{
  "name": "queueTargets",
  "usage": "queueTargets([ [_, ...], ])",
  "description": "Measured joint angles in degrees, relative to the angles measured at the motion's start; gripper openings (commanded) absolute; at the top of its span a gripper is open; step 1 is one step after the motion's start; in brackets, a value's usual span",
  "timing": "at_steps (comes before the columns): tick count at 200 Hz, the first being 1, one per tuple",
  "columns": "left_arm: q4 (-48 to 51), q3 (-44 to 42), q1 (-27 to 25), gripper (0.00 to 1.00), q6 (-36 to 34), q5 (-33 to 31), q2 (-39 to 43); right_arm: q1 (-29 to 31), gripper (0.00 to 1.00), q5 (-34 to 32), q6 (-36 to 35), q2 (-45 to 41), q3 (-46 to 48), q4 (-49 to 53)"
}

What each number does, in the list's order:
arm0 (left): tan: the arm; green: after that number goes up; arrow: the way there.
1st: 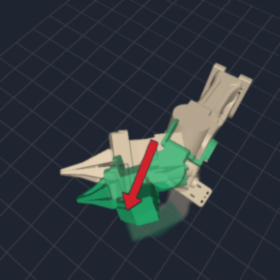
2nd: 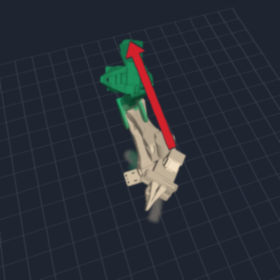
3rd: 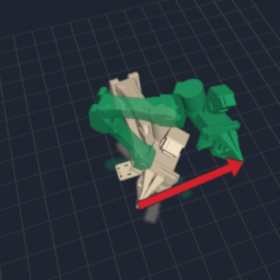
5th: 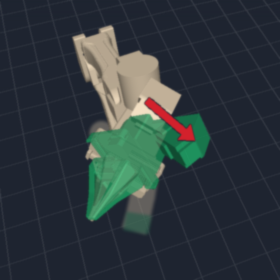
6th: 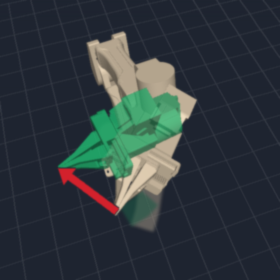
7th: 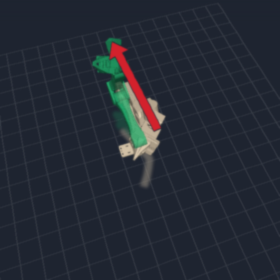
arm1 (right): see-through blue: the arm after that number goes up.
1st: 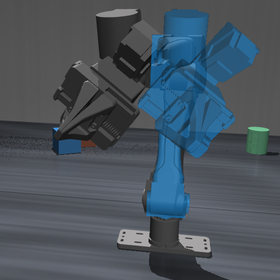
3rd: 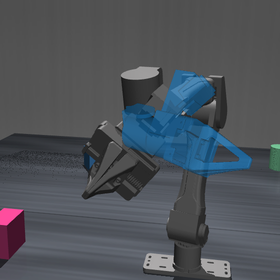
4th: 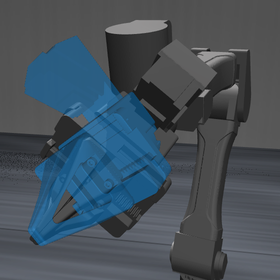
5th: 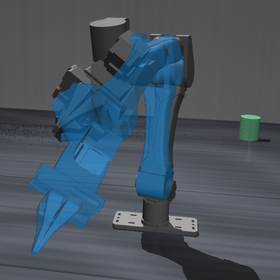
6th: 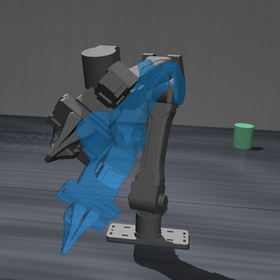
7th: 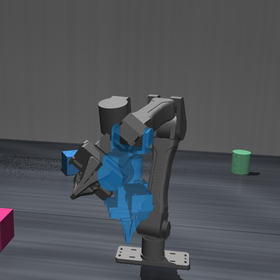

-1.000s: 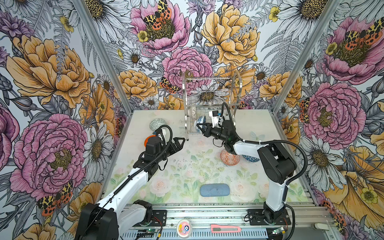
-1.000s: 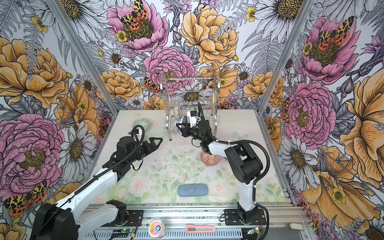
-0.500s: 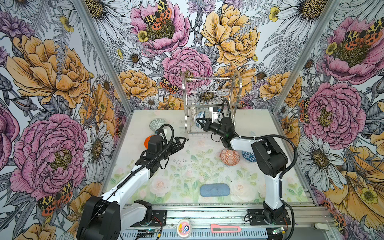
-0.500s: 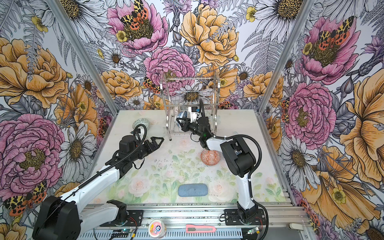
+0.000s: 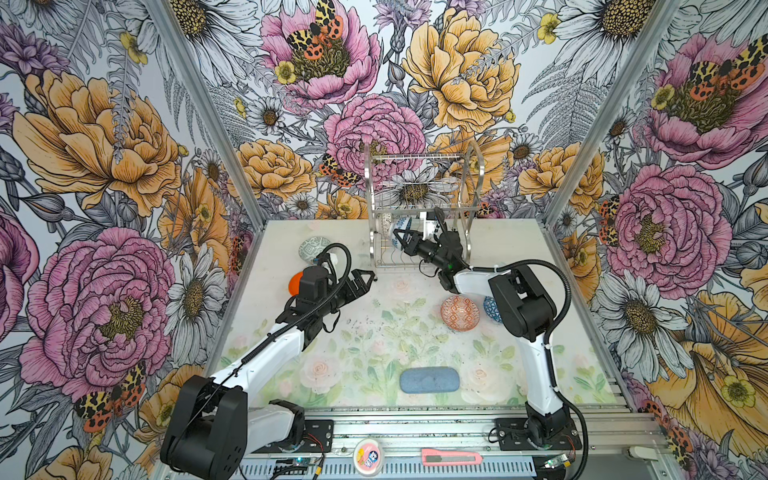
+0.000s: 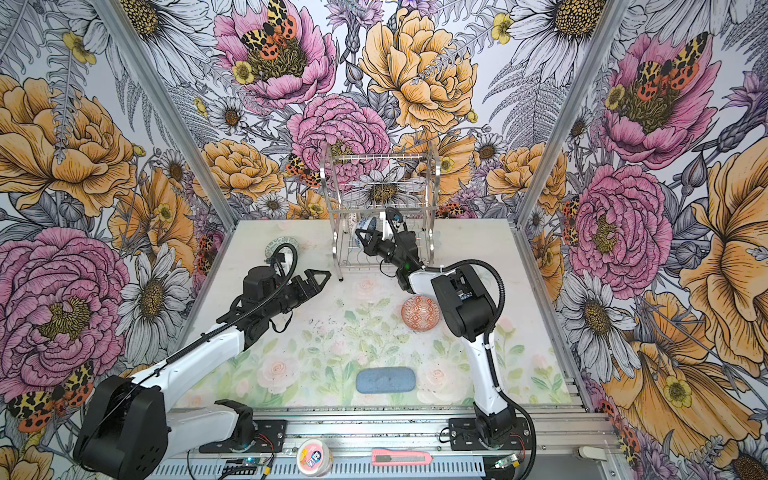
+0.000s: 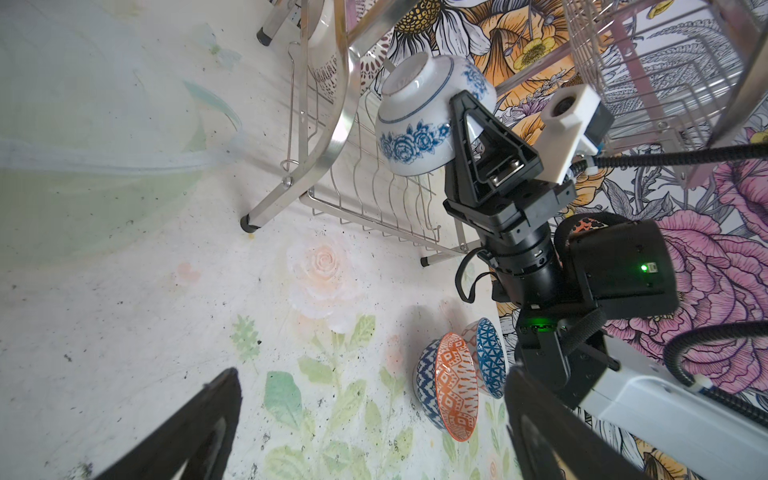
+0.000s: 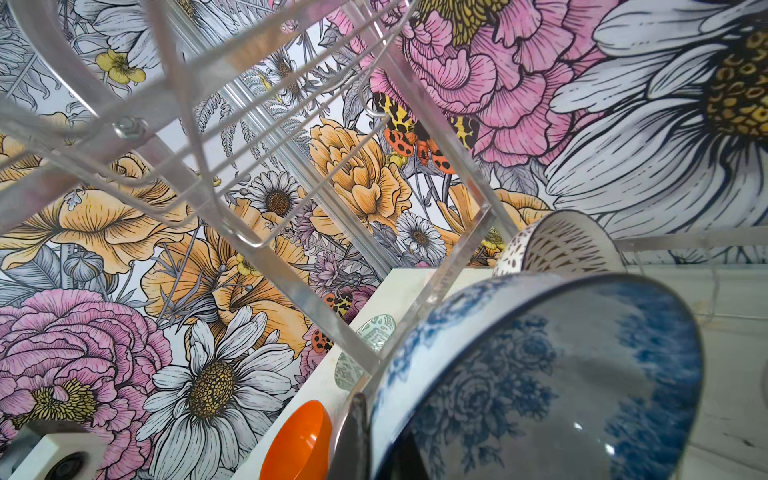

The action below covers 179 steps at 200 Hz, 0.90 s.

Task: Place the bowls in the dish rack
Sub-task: 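Carry the floral bowl with the right gripper into the rack beside the red bowl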

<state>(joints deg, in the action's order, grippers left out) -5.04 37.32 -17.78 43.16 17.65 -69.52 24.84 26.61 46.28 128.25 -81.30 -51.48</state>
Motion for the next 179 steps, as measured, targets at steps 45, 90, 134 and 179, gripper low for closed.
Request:
queueTargets([
  [45, -0.9, 0.2, 0.0, 0.99, 0.0, 0.0, -0.9, -1.9, 0.0, -1.7, 1.3, 2.8, -4.4, 1.5],
  [90, -1.4, 0.2, 0.0, 0.99, 0.0, 0.0, -1.8, -2.8, 0.0, -2.7, 2.1, 6.8, -9.4, 4.3],
  [134, -1.7, 0.2, 0.0, 0.99, 0.0, 0.0, -3.0, -2.8, 0.0, -2.8, 2.5, 10.6, -13.8, 5.6],
  [179, -2.1, 0.3, 0.0, 0.99, 0.0, 0.0, -3.1, -2.8, 0.0, -2.8, 2.8, 12.6, -17.8, 6.4],
])
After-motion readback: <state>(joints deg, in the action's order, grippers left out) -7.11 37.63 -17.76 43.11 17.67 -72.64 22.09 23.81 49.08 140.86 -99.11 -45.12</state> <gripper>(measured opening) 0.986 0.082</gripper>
